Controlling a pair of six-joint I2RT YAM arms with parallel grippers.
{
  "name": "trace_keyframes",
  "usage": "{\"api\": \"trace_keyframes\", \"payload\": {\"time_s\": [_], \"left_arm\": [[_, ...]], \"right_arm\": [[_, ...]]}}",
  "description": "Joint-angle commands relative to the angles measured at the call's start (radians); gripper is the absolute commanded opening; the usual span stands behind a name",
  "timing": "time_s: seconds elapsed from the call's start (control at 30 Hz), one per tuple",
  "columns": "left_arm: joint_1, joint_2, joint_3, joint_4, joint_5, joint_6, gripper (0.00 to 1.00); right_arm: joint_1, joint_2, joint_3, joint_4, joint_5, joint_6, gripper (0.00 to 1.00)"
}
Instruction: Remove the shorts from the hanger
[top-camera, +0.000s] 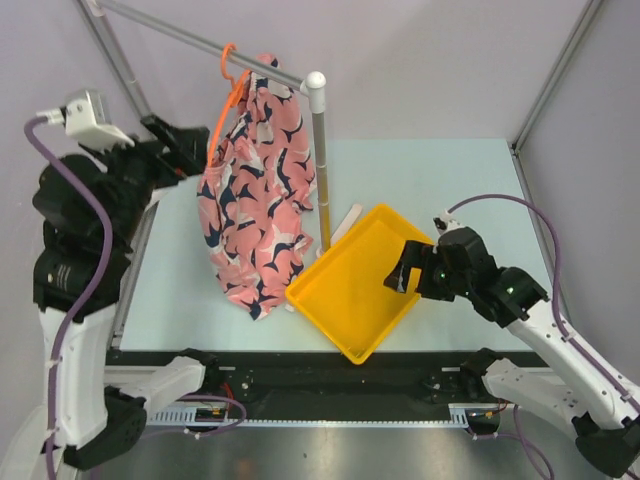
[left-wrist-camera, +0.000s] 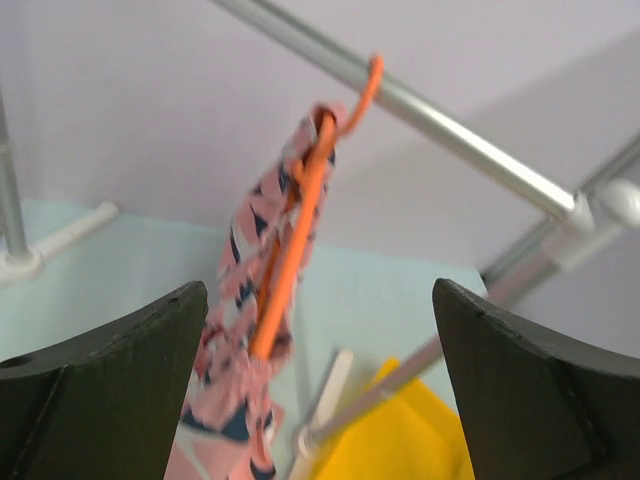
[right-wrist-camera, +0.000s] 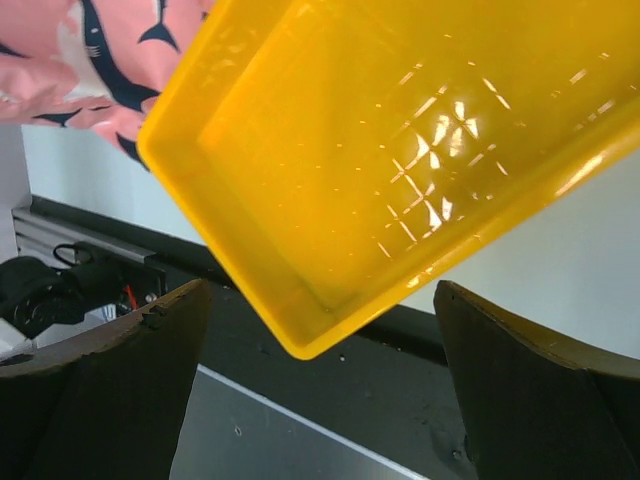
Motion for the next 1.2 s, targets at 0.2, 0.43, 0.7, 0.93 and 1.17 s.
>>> {"api": "trace_keyframes", "payload": {"time_s": [0.2, 0.43, 0.7, 0.93, 1.17], "left_arm": [[0.188, 0.211, 0.089, 0.222, 0.407, -0.031, 1.00], [0.194, 0.212, -0.026, 0.245, 0.397, -0.008, 0.98], [0.194, 0.180, -0.181, 0.295, 0.445, -0.005, 0.73], [0.195, 0.200, -0.163, 0.274, 0.439, 0.020, 0.42], [0.201, 0.241, -0.044, 0.239, 0.445, 0.027, 0.22]], "right_arm": [[0.193, 0.066, 0.155, 0.013, 0.137, 0.026, 1.00], [0.221, 0.017, 0.147, 0.001, 0.159, 0.055, 1.00], [0.239, -0.031, 0.146, -0.019, 0.171, 0.084, 1.00], [0.261, -0.038, 0.143, -0.017, 0.183, 0.100, 1.00], [0.273, -0.029, 0.147, -0.019, 0.192, 0.103, 1.00]]}}
